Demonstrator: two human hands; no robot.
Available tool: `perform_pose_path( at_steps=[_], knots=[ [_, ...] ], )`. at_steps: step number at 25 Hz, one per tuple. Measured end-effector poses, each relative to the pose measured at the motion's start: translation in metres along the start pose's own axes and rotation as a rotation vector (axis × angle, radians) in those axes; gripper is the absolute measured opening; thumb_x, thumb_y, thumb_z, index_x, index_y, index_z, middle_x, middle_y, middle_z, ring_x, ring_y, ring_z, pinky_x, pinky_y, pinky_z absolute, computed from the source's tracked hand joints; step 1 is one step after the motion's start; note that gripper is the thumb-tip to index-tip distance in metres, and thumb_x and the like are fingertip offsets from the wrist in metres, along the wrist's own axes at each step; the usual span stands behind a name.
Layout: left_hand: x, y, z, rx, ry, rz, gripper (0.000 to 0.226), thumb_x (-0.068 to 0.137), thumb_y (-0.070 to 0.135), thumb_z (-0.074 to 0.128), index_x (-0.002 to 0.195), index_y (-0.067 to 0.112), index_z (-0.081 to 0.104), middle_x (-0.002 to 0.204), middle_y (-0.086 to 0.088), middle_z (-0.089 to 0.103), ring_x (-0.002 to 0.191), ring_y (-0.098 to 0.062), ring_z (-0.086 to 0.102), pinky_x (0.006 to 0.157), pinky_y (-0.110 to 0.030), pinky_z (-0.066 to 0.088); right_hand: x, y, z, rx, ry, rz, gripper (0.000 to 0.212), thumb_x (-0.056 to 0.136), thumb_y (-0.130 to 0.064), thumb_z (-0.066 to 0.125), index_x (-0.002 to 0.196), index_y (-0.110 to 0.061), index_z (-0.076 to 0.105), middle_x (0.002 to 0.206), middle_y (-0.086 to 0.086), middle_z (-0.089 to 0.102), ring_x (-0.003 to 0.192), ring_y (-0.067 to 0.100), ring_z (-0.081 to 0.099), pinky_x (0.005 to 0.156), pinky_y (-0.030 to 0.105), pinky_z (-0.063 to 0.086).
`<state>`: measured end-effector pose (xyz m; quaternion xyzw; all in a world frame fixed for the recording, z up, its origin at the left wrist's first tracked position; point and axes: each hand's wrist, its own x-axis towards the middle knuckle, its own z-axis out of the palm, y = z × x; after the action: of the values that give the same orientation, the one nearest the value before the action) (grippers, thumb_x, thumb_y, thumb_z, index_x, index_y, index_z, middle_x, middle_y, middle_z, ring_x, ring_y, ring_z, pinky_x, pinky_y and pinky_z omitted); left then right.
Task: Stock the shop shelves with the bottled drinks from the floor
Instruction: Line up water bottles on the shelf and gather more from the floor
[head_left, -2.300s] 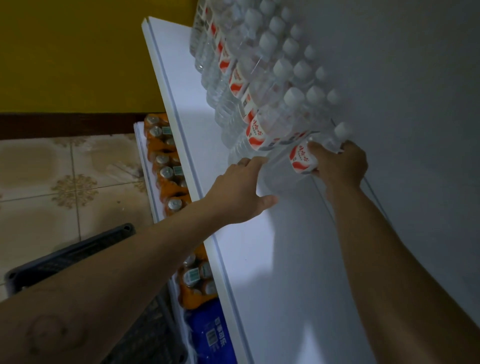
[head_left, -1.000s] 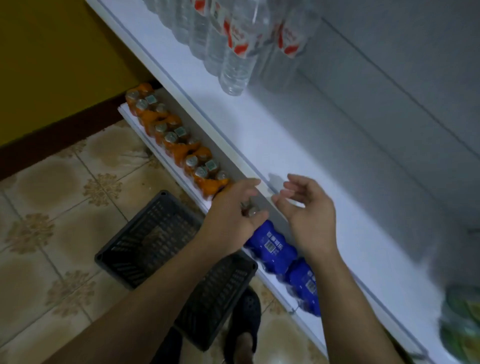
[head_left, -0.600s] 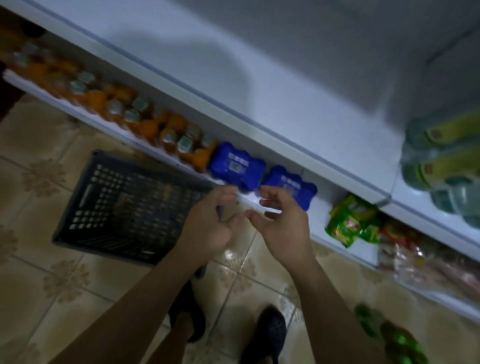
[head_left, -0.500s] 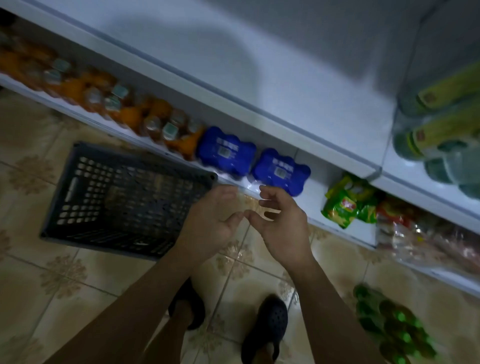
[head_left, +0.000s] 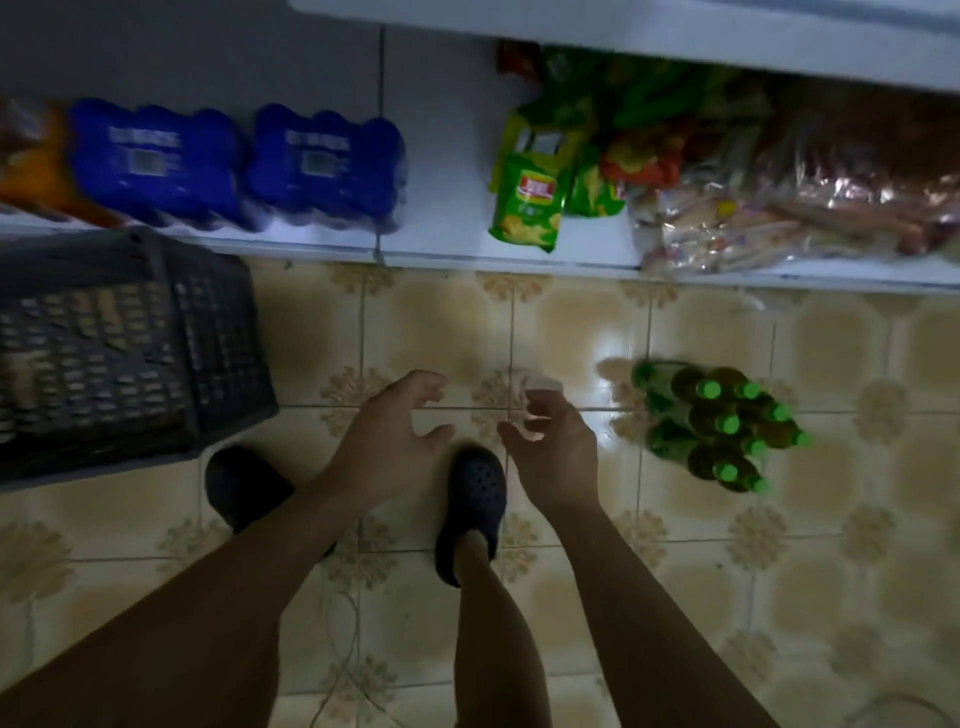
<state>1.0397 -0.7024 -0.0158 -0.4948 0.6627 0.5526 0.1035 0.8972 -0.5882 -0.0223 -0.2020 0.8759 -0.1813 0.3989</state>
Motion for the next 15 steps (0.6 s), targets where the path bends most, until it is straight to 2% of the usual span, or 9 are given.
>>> perform_pose_path(
  at_steps=[3, 6, 8, 15],
  knots=[
    [0.01, 0.009, 0.046, 0.017, -0.037, -0.012, 0.045, 0.087, 0.023, 0.07, 0.129, 0.025, 0.052, 0.122, 0.01, 0.06, 0.12, -0.006, 0.051, 0.094, -0.02, 0.036, 0.022, 0.068, -0.006, -0.083, -0.009, 0.172, 0.05, 0.087, -0.034, 0.071, 0.131, -0.018, 0.055, 0.123, 0.003, 0.065, 0.106, 0.021, 0.065, 0.089, 0.032, 0.052],
    [0.023, 0.012, 0.085, 0.017, -0.064, -0.031, 0.044, 0.088, 0.02, 0.069, 0.129, 0.022, 0.052, 0.124, 0.006, 0.059, 0.119, -0.009, 0.051, 0.094, -0.02, 0.035, 0.044, 0.117, -0.004, -0.195, -0.029, 0.251, 0.048, 0.087, -0.034, 0.07, 0.128, -0.017, 0.054, 0.121, 0.009, 0.064, 0.107, 0.029, 0.063, 0.082, 0.034, 0.049],
    [0.033, 0.011, 0.104, 0.033, -0.066, -0.032, 0.044, 0.088, 0.019, 0.069, 0.13, 0.021, 0.053, 0.125, 0.005, 0.059, 0.12, -0.009, 0.05, 0.093, -0.019, 0.034, 0.058, 0.138, -0.003, -0.28, -0.053, 0.263, 0.046, 0.089, -0.036, 0.067, 0.127, -0.016, 0.051, 0.118, 0.011, 0.061, 0.105, 0.032, 0.062, 0.078, 0.034, 0.046],
    [0.055, 0.004, 0.141, 0.057, -0.051, -0.023, 0.048, 0.088, 0.018, 0.07, 0.132, 0.019, 0.052, 0.126, 0.004, 0.06, 0.112, -0.001, 0.048, 0.092, -0.011, 0.031, 0.1, 0.175, 0.022, -0.471, -0.164, 0.163, 0.043, 0.097, -0.036, 0.052, 0.13, -0.011, 0.041, 0.114, 0.014, 0.061, 0.105, 0.032, 0.062, 0.077, 0.035, 0.046]
  ],
)
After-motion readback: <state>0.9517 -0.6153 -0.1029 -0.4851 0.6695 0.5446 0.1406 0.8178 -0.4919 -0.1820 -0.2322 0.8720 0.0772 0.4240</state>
